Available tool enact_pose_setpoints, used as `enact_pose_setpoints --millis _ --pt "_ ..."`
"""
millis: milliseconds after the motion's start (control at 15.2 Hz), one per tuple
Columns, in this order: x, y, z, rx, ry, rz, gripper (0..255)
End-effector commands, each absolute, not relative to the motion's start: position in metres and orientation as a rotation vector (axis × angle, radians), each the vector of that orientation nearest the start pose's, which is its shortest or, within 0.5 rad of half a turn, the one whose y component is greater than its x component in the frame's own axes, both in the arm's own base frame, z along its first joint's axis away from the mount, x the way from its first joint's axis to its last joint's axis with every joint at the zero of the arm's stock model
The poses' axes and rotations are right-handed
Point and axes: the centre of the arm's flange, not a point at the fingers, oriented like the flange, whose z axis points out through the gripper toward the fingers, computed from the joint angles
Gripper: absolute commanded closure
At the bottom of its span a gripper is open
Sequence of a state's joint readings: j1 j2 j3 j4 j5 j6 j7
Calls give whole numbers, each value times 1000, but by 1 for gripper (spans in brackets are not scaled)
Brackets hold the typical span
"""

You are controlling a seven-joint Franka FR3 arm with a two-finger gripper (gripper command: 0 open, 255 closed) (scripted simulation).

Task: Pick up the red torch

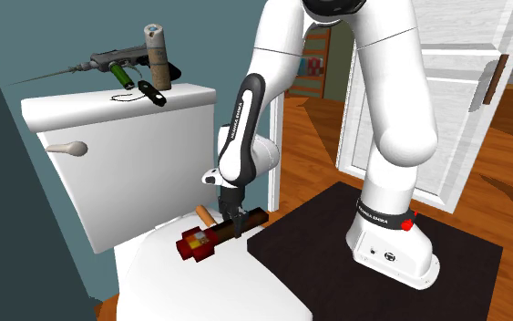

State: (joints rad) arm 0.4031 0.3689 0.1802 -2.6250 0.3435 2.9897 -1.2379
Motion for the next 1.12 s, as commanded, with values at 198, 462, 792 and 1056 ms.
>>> enact_pose_setpoints --millis 198,462,792,1056 --pt "354 215 143 -2250 -2028 -41 255" --pt "354 215 164 -2250 -2028 -41 255" --pt "354 215 190 -2250 -2028 -41 255" --pt "354 215 202 -2250 -2028 -41 255"
